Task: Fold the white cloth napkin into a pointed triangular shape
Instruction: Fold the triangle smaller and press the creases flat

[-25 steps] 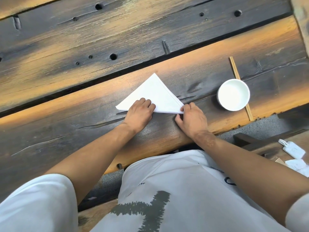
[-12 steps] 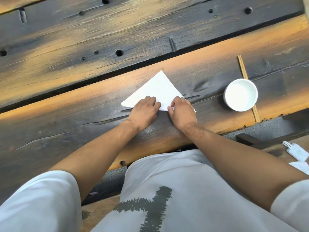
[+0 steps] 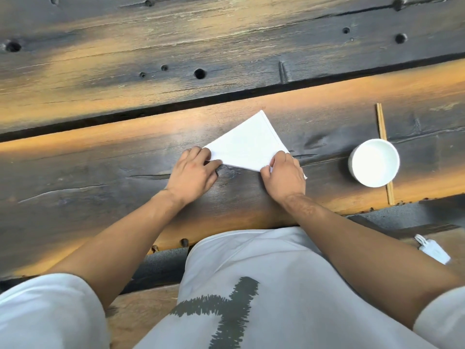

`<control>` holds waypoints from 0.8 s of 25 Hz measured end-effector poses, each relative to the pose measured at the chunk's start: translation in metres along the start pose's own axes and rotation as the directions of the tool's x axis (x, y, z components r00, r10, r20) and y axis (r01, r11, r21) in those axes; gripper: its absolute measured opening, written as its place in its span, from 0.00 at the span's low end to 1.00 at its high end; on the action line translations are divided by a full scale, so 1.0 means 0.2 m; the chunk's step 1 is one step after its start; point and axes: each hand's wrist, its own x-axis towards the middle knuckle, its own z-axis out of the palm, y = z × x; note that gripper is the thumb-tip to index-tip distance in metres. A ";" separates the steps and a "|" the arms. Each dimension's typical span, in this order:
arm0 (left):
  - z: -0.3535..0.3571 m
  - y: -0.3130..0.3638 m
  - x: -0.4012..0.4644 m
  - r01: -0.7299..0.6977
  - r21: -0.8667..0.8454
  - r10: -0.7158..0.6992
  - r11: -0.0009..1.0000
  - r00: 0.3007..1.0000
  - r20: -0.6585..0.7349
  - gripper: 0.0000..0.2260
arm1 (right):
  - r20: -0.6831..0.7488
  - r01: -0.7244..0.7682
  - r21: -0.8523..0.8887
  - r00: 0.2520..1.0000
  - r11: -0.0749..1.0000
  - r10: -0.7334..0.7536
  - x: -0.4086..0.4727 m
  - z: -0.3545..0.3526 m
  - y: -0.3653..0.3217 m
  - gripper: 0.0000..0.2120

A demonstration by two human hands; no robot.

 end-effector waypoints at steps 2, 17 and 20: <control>0.02 0.03 -0.02 0.027 0.005 -0.027 1.000 1.000 -0.006 0.14 | 0.013 -0.043 0.004 0.999 0.999 0.043 0.01 -0.02 -0.03 0.11; 0.09 0.06 -0.07 0.099 -0.104 -0.104 0.990 0.993 -0.048 0.20 | 0.346 -0.274 0.593 0.936 0.757 0.067 0.34 -0.02 -0.49 0.08; 0.09 0.05 -0.09 0.086 -0.102 -0.092 0.991 0.994 -0.052 0.20 | 0.348 -0.381 0.692 0.920 0.613 0.179 0.47 -0.13 -0.39 0.06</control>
